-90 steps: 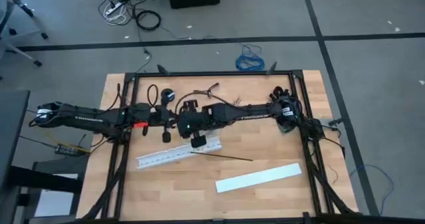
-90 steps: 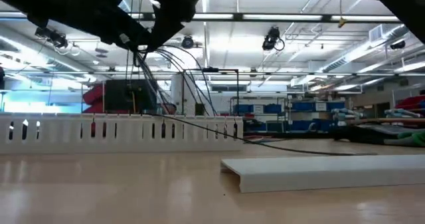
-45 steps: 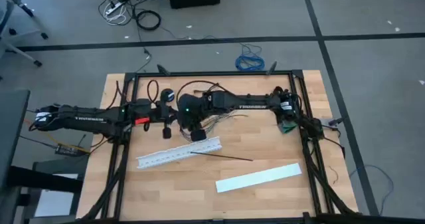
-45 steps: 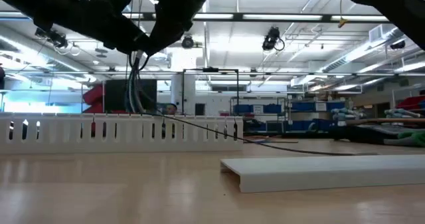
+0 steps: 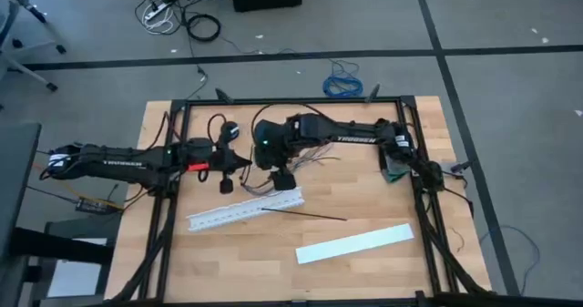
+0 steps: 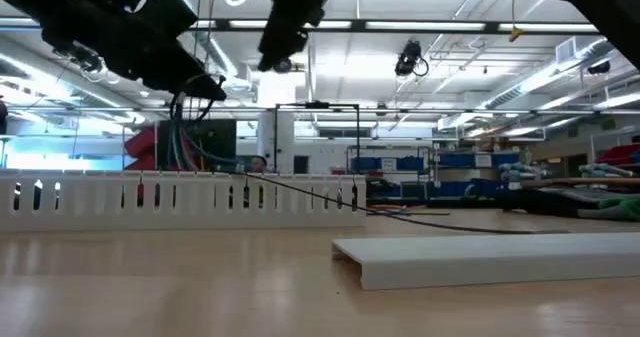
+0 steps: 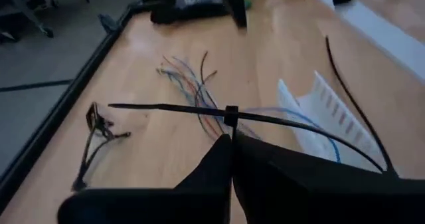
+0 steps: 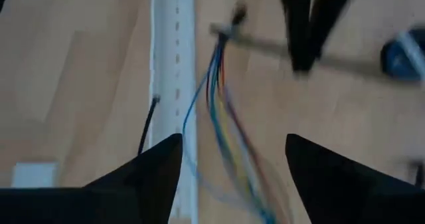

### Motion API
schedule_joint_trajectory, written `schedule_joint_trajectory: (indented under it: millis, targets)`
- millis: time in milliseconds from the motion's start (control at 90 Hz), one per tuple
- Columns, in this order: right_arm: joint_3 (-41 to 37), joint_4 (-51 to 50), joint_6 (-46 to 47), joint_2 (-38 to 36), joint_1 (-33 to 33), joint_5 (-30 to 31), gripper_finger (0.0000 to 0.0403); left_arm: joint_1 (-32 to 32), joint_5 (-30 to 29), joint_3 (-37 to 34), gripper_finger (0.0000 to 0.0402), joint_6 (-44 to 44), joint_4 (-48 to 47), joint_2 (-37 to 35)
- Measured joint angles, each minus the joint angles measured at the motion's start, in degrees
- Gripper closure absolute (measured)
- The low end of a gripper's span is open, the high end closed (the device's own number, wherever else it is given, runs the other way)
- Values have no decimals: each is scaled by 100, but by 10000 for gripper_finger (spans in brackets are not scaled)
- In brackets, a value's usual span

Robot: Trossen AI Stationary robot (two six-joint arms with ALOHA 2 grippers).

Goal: Ziptie cables
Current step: Wrap the cable wires with the black zip tie

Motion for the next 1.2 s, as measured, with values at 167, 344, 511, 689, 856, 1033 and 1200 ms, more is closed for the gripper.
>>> schedule_joint_trajectory:
  millis: [167,344,511,689,856,1033,1200]
  targets:
    - [-4,-232,71,9,7,11,154,0,-95,0,402,7,-157,0]
    - [-7,-519,-39,11,-90,118,167,0,-429,0,402,20,-543,0]
    - [-127,-589,-77,11,-356,-270,181,2,-642,0,402,10,-883,7]
    - [-478,-476,-134,-13,-618,-650,195,1,-810,0,401,-98,-1021,7]
    - [-1209,-275,-133,-182,-879,-703,205,0,-899,0,401,-156,-1231,9]
    - [-3142,977,36,-1276,-1184,-799,213,0,-897,-117,402,-266,-1210,20]
    - [-5745,3567,429,-3034,-1450,-772,213,0,-896,-232,402,-267,-833,69]
